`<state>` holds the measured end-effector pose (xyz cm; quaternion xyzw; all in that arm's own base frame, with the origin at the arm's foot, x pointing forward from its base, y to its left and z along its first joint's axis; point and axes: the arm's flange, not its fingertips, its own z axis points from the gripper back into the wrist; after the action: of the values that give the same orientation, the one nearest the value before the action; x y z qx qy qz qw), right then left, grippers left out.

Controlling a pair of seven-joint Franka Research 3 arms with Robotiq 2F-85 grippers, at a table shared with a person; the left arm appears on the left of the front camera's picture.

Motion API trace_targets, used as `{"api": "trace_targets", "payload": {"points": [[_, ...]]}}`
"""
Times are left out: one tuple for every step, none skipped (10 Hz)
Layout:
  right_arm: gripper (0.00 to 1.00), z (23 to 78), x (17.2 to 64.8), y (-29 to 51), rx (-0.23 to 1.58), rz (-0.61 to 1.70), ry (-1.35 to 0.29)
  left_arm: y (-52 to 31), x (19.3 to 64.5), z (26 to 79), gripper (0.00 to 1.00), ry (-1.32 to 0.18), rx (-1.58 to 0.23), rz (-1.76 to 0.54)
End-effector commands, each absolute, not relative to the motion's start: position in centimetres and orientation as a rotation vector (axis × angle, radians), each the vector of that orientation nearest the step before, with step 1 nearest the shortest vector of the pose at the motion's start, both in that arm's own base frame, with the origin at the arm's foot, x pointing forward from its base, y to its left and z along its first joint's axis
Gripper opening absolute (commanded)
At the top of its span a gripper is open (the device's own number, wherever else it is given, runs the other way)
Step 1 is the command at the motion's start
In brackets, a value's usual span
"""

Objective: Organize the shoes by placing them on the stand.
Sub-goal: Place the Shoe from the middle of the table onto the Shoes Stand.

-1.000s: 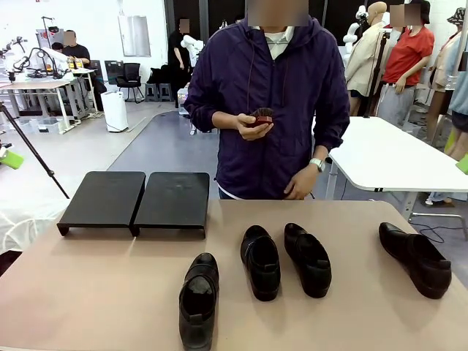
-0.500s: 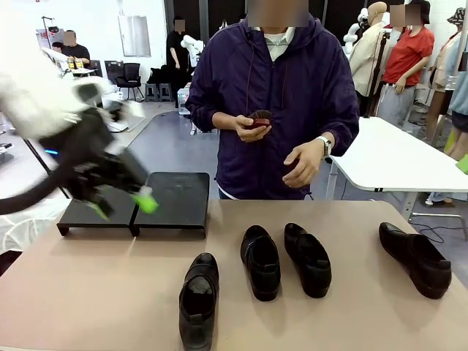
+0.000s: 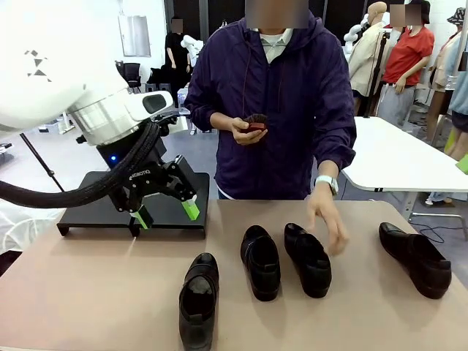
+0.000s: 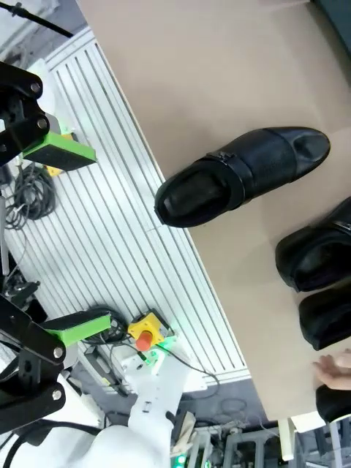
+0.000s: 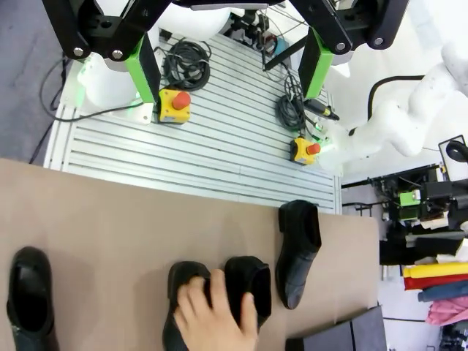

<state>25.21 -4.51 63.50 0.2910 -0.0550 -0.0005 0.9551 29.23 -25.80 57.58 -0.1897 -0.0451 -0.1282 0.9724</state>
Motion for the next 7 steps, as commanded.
{"api": "trace_targets", "payload": {"points": [[1.00,63.8,25.3,-4.8,0.605,0.023,-0.118,-28.3,31.2,55.1,1.00,-0.038,-0.393,-0.118],[1.00,63.8,25.3,-4.8,0.605,0.023,-0.118,-30.3,31.7,52.8,1.00,-0.039,-0.359,-0.027],[1.00,63.8,25.3,-4.8,0.605,0.023,-0.118,-31.2,32.1,51.3,1.00,-0.044,-0.344,0.039],[1.00,63.8,25.3,-4.8,0.605,0.023,-0.118,-30.9,32.4,51.0,1.00,-0.046,-0.369,0.053],[1.00,63.8,25.3,-4.8,0.605,0.023,-0.118,-30.7,32.5,51.2,1.00,-0.076,-0.410,0.084],[1.00,63.8,25.3,-4.8,0.605,0.023,-0.118,-31.3,32.2,50.6,1.00,-0.108,-0.400,0.119],[1.00,63.8,25.3,-4.8,0.605,0.023,-0.118,-31.9,32.1,49.9,1.00,-0.089,-0.378,0.125]]}}
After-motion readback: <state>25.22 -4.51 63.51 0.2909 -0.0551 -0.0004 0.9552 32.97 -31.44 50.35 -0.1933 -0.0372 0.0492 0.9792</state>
